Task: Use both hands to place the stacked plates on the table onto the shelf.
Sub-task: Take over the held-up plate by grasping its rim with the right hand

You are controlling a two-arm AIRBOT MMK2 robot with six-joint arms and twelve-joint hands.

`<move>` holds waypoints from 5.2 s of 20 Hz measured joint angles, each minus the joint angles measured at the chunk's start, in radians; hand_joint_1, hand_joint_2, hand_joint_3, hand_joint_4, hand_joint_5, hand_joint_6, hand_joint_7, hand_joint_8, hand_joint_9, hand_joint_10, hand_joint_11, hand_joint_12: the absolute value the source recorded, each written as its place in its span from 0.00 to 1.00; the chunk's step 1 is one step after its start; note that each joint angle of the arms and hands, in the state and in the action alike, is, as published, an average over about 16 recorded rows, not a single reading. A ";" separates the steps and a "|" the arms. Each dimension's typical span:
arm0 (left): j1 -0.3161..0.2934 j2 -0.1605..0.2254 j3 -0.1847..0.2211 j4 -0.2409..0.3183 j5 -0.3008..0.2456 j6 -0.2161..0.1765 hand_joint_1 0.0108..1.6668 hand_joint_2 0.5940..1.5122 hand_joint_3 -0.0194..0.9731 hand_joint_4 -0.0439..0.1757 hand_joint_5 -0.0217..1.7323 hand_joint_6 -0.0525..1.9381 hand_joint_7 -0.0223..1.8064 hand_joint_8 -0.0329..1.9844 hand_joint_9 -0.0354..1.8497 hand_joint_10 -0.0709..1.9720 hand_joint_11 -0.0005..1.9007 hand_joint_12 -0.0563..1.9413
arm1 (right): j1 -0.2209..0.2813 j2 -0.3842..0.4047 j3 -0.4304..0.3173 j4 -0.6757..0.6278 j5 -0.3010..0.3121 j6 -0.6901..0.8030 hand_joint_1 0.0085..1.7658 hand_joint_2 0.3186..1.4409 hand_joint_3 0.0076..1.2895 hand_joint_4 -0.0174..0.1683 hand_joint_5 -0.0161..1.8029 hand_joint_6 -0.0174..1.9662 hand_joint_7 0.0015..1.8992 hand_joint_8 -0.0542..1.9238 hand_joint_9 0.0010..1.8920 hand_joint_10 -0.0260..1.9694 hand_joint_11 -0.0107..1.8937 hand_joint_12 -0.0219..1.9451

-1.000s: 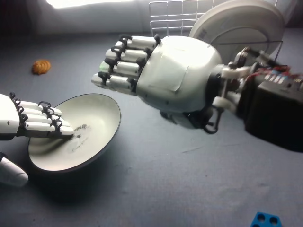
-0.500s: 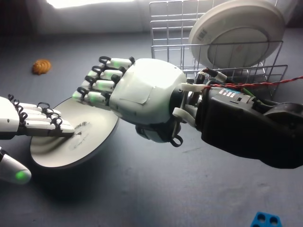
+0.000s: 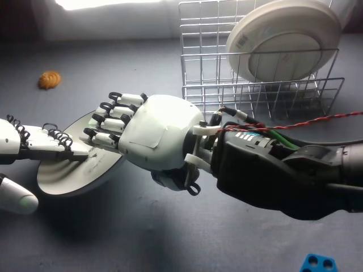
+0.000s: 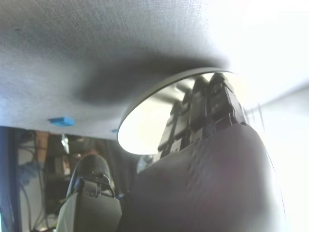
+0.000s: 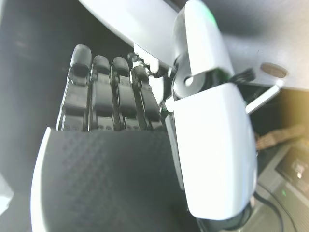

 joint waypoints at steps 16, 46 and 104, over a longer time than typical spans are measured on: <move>0.031 -0.023 0.036 -0.048 -0.033 -0.023 0.00 0.60 0.04 0.16 0.01 0.01 0.01 0.01 0.04 0.03 0.00 0.01 | -0.014 -0.096 0.076 0.000 0.031 0.004 0.70 0.69 0.00 0.12 0.20 0.02 0.17 0.03 0.17 0.03 0.04 0.43; -0.032 -0.048 0.099 0.004 -0.059 -0.033 0.00 0.60 0.04 0.19 0.03 0.04 0.04 0.02 0.04 0.03 0.00 0.01 | -0.016 -0.101 0.082 -0.018 0.092 0.014 0.71 0.60 0.00 0.12 0.55 0.42 0.57 0.41 0.60 0.22 0.41 0.55; -0.120 -0.056 0.131 0.068 -0.044 -0.063 0.00 0.59 0.04 0.20 0.04 0.03 0.03 0.02 0.05 0.03 0.01 0.03 | -0.017 -0.174 0.191 -0.075 0.125 0.070 0.74 0.53 0.00 0.09 0.52 0.34 0.56 0.29 0.56 0.48 0.46 0.51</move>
